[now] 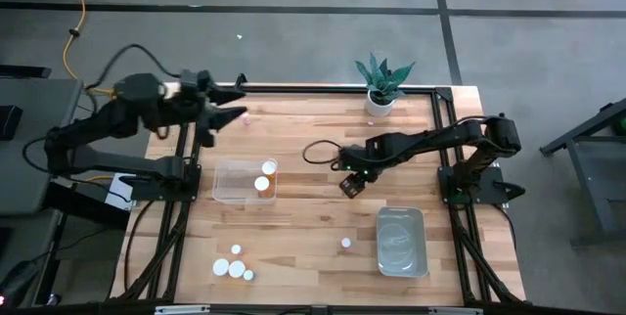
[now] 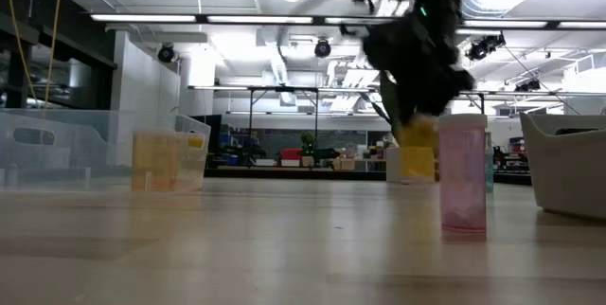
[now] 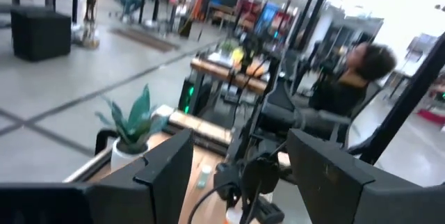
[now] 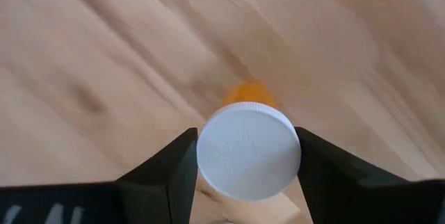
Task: Pick and place medicine bottles into bin by pill shape (circle, oval)
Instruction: Put the large orange pill bottle into the transparent bin
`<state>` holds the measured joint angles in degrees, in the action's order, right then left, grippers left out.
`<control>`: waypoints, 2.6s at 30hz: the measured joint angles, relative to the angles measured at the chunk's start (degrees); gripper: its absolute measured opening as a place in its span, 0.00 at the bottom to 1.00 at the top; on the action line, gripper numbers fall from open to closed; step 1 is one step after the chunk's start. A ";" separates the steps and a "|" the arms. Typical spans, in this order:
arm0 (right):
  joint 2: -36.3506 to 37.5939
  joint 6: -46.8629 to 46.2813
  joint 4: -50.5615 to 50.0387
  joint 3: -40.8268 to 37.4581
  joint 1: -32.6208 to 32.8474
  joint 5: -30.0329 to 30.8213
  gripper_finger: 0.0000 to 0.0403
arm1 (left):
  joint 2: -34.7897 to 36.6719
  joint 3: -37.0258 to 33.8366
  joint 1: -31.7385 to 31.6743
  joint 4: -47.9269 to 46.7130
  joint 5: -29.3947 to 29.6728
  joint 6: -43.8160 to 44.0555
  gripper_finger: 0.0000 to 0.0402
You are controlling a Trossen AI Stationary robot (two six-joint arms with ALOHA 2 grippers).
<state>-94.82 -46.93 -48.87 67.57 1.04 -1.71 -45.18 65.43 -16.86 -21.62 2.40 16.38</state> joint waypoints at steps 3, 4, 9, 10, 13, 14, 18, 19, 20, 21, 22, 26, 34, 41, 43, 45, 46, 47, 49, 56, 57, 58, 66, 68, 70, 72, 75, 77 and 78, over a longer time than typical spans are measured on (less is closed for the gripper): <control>0.07 5.35 1.02 5.97 0.00 1.75 0.46 | 3.03 0.00 -0.01 -0.26 1.83 -0.40 0.55; -0.05 7.11 2.13 7.99 -0.03 2.32 0.46 | 3.88 0.00 -0.02 -0.69 2.68 -0.53 0.55; -4.17 15.91 7.58 19.77 -0.55 3.07 0.46 | 6.88 0.04 -0.05 -4.19 6.40 0.04 0.55; -6.06 18.13 7.63 22.45 -0.63 3.06 0.45 | 7.05 0.04 -0.04 -4.79 6.87 0.41 0.55; -13.41 24.51 7.45 31.57 -0.68 2.29 0.45 | 6.99 0.04 -0.04 -5.23 7.20 1.05 0.55; -16.10 26.26 7.35 34.92 -0.70 1.96 0.45 | 6.99 0.04 -0.04 -5.19 7.22 1.03 0.55; -26.70 32.23 6.47 49.11 -0.73 -0.52 0.45 | 6.72 0.04 -0.04 -5.18 7.27 1.06 0.55; -29.21 33.42 5.76 52.41 -0.74 -1.02 0.45 | 6.70 0.04 -0.04 -5.15 7.28 1.16 0.55; -31.69 34.33 4.92 55.60 -0.78 -1.74 0.45 | 6.68 0.04 -0.04 -5.17 7.35 1.43 0.55; -34.08 35.24 4.08 58.60 -0.89 -2.37 0.45 | 6.66 0.04 -0.04 -5.17 7.57 1.55 0.55; -36.44 35.56 3.05 61.56 -0.99 -3.04 0.45 | 6.66 0.04 -0.04 -5.17 7.75 1.68 0.55; -41.89 36.53 5.80 66.03 -1.42 -3.73 0.45 | 6.68 0.04 -0.04 -5.16 7.79 2.08 0.55; -42.10 32.39 11.57 59.50 -2.96 -3.21 0.45 | 6.66 0.04 -0.04 -5.14 7.82 2.08 0.55; -42.10 32.50 11.27 59.28 -3.39 -3.08 0.46 | 6.66 0.04 -0.04 -5.14 7.90 2.08 0.55; -42.10 33.83 10.82 59.65 -3.29 -3.40 0.46 | 6.67 0.04 -0.04 -5.12 7.90 2.07 0.55; -42.09 35.43 10.19 59.87 -3.16 -5.23 0.46 | 6.68 0.04 -0.04 -5.12 7.90 2.08 0.55; -42.08 36.26 9.30 59.87 -3.04 -6.56 0.46 | 6.66 0.04 -0.04 -5.12 7.90 2.08 0.55; -42.08 36.91 8.10 59.87 -2.93 -8.12 0.46 | 6.66 0.04 -0.04 -5.12 7.90 2.08 0.55; -42.08 38.00 6.17 59.87 -2.78 -9.31 0.46 | 6.67 0.04 -0.04 -5.12 7.90 2.08 0.55; -42.08 39.48 4.16 59.87 -2.51 -9.81 0.47 | 6.55 0.02 -0.04 -5.11 7.90 2.08 0.55; -42.08 39.49 3.67 59.87 -2.54 -10.39 0.47 | 6.55 0.02 -0.04 -5.10 7.90 2.08 0.55; -42.08 39.49 3.39 59.87 -2.54 -10.63 0.47 | 6.55 0.02 -0.04 -5.10 7.90 2.08 0.55; -42.08 39.49 3.13 59.87 -2.50 -10.63 0.54 | 6.55 0.02 -0.04 -5.10 8.60 2.44 0.55; -42.07 39.48 3.14 59.87 -2.47 -10.63 0.58 | 6.55 0.02 -0.04 -5.10 8.60 2.64 0.55; -41.88 39.54 3.09 59.87 -2.47 -10.63 0.61 | 6.52 0.02 -0.04 -5.10 8.60 2.95 0.55; -41.61 40.81 3.50 59.87 -2.47 -10.63 0.64 | 6.21 0.02 0.00 -5.04 8.62 2.99 0.55; -40.93 41.98 3.25 59.87 -2.49 -10.56 0.66 | 5.67 0.02 0.00 -5.07 8.62 3.03 0.55; -40.32 43.13 3.10 59.87 -2.68 -10.58 0.67 | 5.37 0.02 0.00 -5.08 8.62 3.02 0.55; -39.86 44.24 2.93 59.87 -2.86 -10.58 0.67 | 5.21 0.02 0.00 -5.08 8.62 3.02 0.55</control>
<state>-134.69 -2.69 -45.94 127.44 -1.83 -12.29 -39.97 65.45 -16.86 -26.70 11.03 19.40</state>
